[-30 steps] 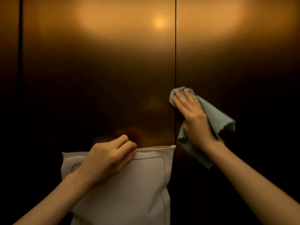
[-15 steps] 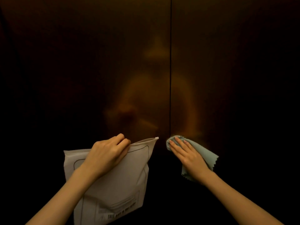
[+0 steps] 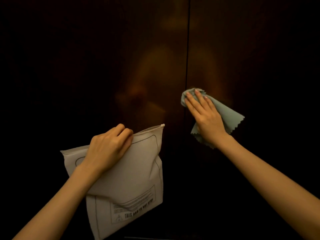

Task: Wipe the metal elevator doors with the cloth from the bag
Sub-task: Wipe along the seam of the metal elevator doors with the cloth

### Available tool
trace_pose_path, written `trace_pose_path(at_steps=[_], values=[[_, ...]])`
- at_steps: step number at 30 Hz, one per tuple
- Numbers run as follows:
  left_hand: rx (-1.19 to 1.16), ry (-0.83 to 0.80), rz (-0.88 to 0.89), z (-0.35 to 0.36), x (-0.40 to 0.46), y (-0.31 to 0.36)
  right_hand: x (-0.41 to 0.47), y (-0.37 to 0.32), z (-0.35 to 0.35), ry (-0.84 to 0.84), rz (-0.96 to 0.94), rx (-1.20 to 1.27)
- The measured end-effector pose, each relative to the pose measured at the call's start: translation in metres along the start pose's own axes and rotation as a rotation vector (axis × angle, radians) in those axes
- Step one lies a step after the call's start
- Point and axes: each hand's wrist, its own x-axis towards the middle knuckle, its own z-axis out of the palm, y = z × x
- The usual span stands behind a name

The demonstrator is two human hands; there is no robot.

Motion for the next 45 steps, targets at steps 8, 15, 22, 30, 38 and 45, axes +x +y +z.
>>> trace_pose_path(at_steps=[8,15,22,30,38,45], values=[[-0.033,-0.033,-0.069,0.018,-0.017,0.007,-0.105,-0.023,0.08,-0.215,-0.46,-0.072],[-0.066,-0.095,-0.141,0.009,-0.044,0.013,-0.152,-0.023,0.1,-0.38,-0.662,0.072],[-0.058,-0.13,-0.188,0.019,-0.049,0.014,-0.1,0.006,0.057,-0.21,-0.46,0.056],[-0.099,-0.154,-0.22,0.033,-0.056,0.017,-0.134,-0.016,0.081,-0.176,-0.354,0.189],[-0.14,-0.213,-0.266,0.056,-0.066,0.04,-0.223,-0.056,0.144,-0.754,0.023,0.908],[-0.152,-0.261,-0.275,0.07,-0.074,0.062,-0.287,-0.087,0.214,-0.842,0.062,1.228]])
